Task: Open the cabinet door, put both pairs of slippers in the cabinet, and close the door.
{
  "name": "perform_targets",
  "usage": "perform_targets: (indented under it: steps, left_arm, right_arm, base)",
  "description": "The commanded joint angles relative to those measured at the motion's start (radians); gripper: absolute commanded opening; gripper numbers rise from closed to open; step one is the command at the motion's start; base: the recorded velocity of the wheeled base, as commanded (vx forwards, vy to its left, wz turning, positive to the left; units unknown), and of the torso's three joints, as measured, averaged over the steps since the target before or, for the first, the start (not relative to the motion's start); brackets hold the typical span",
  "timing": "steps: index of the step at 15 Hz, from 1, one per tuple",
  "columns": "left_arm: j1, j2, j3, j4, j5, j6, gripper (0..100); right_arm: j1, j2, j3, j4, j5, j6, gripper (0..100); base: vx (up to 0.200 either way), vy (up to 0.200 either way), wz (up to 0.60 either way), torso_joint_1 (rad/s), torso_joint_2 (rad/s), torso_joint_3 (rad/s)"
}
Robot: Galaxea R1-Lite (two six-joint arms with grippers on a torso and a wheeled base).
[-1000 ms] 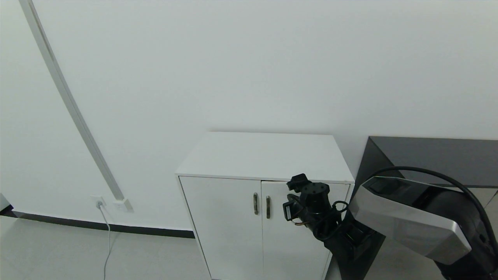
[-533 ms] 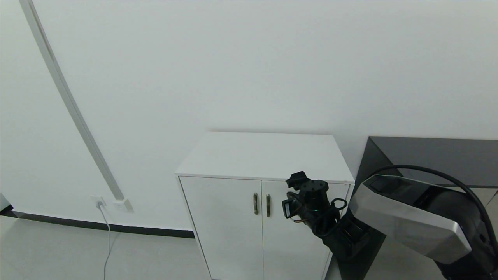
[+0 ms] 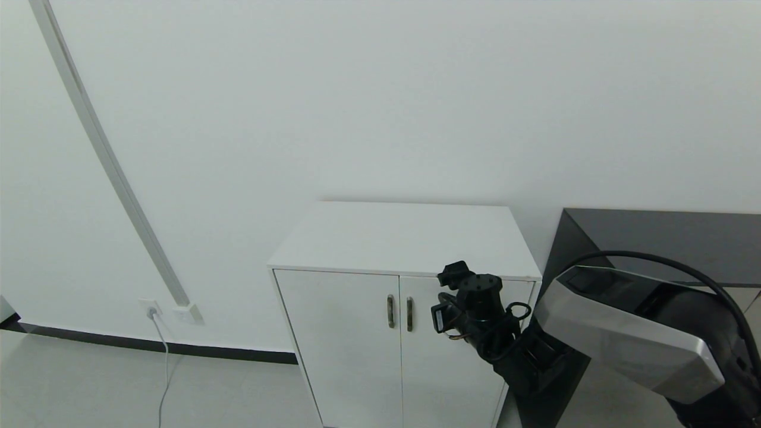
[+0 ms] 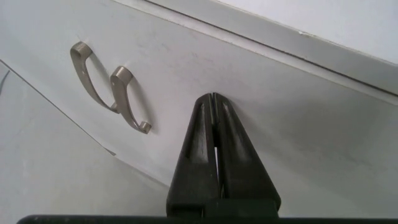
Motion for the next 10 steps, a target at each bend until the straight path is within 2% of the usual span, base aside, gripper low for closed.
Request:
perform_targets:
  steps: [1,10]
  left_arm:
    - [0.000,0.001,0.000,0.000,0.001,0.000,0]
    - [0.000,0.001,0.000,0.000,0.001,0.000,0]
  right_arm:
    - [-0.003,-0.008,-0.008,-0.001,0.000,0.000,0]
    - [-0.011,0.001,-0.020,-0.001,0.000,0.000,0]
  base:
    - [0.000,0.000,0.00,0.000,0.00,0.000]
    - [0.000,0.000,0.00,0.000,0.00,0.000]
